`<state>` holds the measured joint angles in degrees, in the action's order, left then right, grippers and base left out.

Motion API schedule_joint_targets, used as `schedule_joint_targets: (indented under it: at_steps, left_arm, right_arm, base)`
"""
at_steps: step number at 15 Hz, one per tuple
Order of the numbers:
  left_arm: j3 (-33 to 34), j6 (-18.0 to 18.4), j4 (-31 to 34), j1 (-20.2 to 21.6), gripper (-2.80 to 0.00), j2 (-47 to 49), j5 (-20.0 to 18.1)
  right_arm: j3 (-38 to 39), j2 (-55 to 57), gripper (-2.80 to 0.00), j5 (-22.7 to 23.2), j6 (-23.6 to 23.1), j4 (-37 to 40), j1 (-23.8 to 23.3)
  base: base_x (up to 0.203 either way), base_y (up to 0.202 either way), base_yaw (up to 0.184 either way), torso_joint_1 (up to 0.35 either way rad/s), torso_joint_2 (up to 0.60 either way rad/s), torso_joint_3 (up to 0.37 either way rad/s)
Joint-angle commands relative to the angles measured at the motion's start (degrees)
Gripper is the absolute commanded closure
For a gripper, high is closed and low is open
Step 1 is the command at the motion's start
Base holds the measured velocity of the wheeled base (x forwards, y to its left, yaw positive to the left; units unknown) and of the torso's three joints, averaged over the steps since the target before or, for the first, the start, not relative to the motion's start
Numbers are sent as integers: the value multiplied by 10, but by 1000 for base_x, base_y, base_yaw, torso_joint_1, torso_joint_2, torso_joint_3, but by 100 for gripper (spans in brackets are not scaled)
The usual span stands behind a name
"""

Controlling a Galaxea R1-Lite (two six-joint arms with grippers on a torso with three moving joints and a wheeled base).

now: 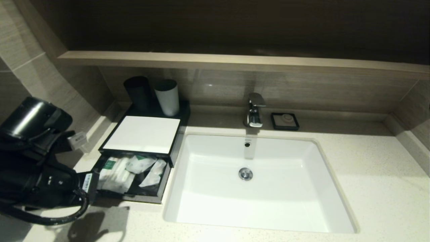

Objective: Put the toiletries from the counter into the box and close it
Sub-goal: Close the drawer

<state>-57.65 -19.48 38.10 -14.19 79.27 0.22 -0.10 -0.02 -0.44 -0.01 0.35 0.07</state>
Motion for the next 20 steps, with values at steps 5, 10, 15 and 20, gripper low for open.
schedule_joint_targets:
  at_steps: [5, 10, 15, 20]
  left_arm:
    - [53, -32, -8, -9, 0, 14, -3]
    - [63, -34, -27, -9, 0, 51, -1]
    - [62, -41, -47, -8, 0, 87, 2]
    - [61, -42, -73, -8, 0, 116, 2]
  right_arm:
    - [0, 0, 0, 0, 0, 0, 0]
    - [0, 0, 0, 0, 0, 0, 0]
    - [0, 0, 0, 0, 0, 0, 0]
    - [0, 0, 0, 0, 0, 0, 0]
  base:
    - [0, 0, 0, 0, 0, 0]
    - [0, 0, 0, 0, 0, 0]
    - [0, 0, 0, 0, 0, 0]
    - [0, 0, 0, 0, 0, 0]
